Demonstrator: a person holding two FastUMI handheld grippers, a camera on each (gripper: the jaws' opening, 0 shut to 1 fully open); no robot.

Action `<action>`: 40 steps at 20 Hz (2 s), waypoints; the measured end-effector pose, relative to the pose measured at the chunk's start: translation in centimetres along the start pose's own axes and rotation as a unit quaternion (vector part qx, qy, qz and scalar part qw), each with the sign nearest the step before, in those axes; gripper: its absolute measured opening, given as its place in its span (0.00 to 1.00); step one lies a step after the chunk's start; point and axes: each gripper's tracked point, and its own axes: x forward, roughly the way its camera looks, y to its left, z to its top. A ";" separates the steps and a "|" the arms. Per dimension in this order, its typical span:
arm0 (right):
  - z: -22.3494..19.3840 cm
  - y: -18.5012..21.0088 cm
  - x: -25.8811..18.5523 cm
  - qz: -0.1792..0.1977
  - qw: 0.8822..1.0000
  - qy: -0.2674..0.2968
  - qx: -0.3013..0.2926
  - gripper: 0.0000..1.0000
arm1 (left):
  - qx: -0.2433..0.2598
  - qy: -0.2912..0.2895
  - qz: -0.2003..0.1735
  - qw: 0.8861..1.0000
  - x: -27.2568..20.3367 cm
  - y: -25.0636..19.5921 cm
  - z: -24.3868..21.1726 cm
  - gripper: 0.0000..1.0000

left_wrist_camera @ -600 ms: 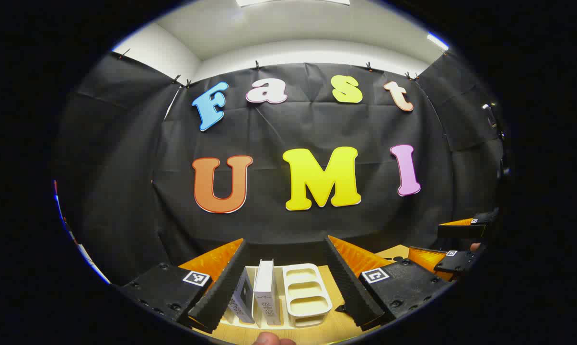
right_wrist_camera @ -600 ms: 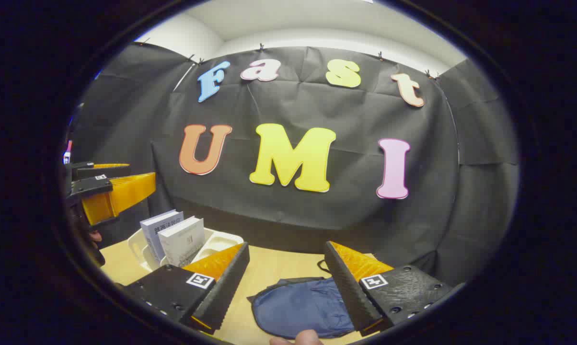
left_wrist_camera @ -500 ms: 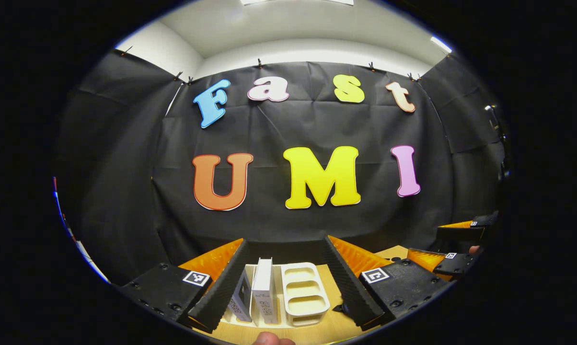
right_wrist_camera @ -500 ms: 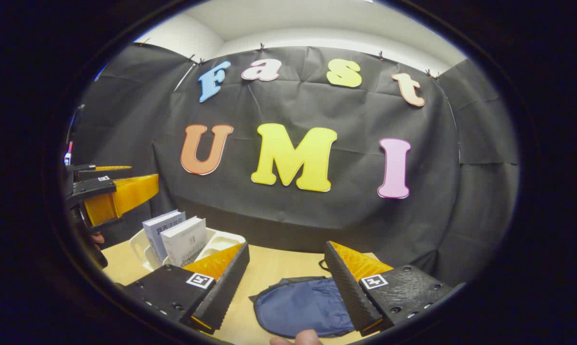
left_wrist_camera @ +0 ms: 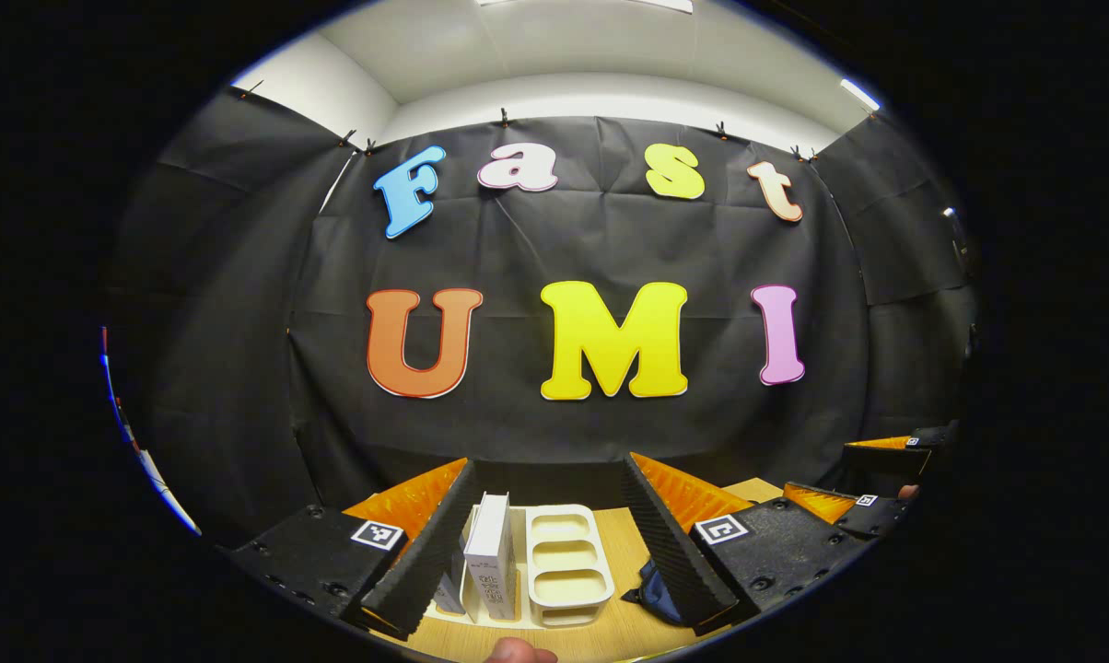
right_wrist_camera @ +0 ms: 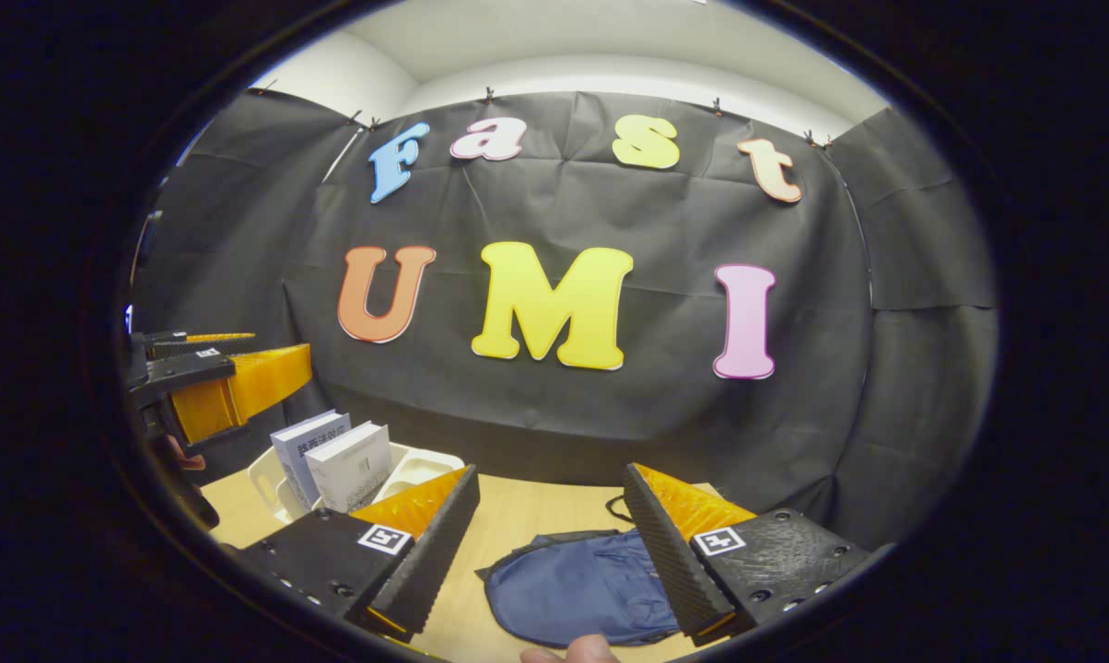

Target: Open the schoolbag, grab two books from the bookshelf and put them into the schoolbag.

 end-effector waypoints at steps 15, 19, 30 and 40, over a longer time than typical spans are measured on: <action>-2.6 1.6 0.2 0.035 0.998 0.039 -0.027 0.95 | -0.017 0.026 0.019 0.999 -0.2 0.5 -1.3 0.99; -5.7 2.2 0.6 0.050 0.994 0.090 -0.043 0.95 | -0.016 0.030 0.030 0.999 -0.5 1.6 -1.5 0.99; -21.6 4.2 2.0 0.114 0.920 0.342 -0.152 0.96 | -0.011 0.030 0.046 0.998 -0.9 3.0 -1.6 0.99; -30.8 3.2 6.5 0.051 0.863 0.451 -0.222 0.96 | -0.016 0.037 0.084 0.996 -1.8 5.5 -1.9 0.99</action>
